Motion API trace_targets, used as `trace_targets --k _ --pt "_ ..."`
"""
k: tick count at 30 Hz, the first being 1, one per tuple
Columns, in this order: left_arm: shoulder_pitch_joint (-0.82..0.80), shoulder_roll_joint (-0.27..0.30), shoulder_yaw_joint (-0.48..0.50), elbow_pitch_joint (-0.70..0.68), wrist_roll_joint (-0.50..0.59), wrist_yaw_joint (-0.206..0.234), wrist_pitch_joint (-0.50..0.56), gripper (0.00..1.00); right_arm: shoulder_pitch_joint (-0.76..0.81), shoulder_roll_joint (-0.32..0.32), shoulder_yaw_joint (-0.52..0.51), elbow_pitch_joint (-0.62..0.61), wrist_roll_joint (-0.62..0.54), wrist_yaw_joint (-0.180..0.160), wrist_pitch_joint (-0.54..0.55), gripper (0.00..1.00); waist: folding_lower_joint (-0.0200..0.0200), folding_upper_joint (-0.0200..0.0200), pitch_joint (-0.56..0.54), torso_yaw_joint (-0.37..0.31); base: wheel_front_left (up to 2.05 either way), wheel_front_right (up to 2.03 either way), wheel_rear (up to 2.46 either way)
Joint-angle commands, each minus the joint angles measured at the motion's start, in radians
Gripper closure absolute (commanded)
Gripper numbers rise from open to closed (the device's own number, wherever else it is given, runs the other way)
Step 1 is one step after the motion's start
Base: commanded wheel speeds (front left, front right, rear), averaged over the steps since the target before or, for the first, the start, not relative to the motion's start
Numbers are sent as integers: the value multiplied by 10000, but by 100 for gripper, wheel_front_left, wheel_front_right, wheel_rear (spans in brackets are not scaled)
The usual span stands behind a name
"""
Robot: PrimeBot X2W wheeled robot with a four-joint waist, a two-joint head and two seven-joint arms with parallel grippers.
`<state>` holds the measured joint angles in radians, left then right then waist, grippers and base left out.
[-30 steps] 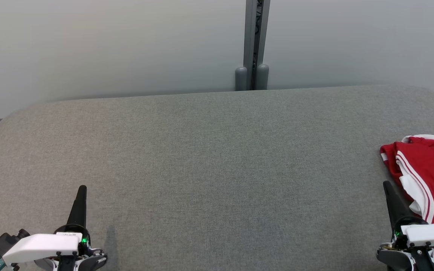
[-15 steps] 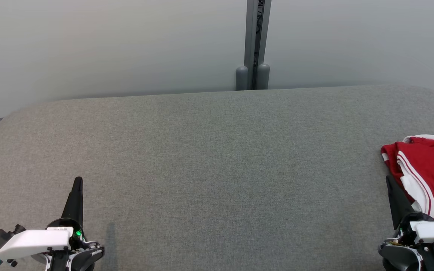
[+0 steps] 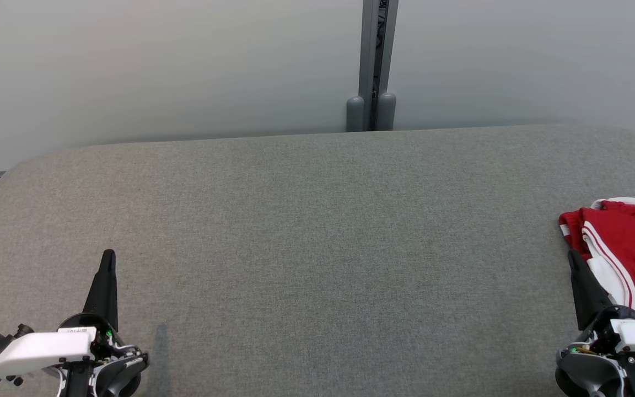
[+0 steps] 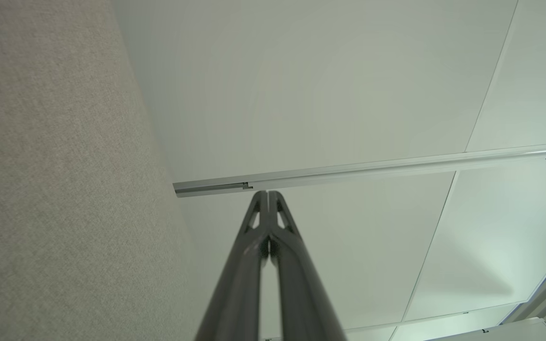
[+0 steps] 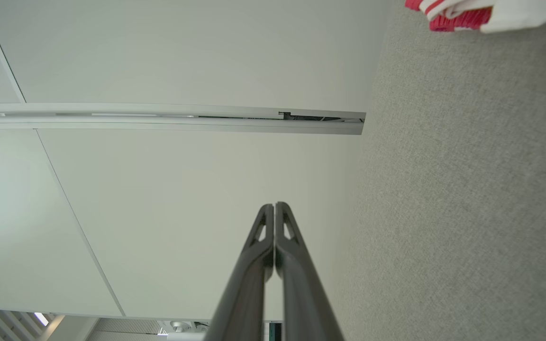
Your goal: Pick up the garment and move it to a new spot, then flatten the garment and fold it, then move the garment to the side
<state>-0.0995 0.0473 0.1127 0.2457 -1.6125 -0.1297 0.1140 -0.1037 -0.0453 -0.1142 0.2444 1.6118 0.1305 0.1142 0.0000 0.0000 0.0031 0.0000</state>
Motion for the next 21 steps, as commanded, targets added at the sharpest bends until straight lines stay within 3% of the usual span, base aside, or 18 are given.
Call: trace_targets --k 1,21 --pt "-171 54 44 -37 -14 -44 33 100 -89 -92 -14 -35 25 4 35 100 0 0 0 0 0 0 0" --pt "-170 54 42 -35 -14 -42 33 100 -89 -92 -13 -33 25 4 34 100 0 0 0 0 0 0 0"
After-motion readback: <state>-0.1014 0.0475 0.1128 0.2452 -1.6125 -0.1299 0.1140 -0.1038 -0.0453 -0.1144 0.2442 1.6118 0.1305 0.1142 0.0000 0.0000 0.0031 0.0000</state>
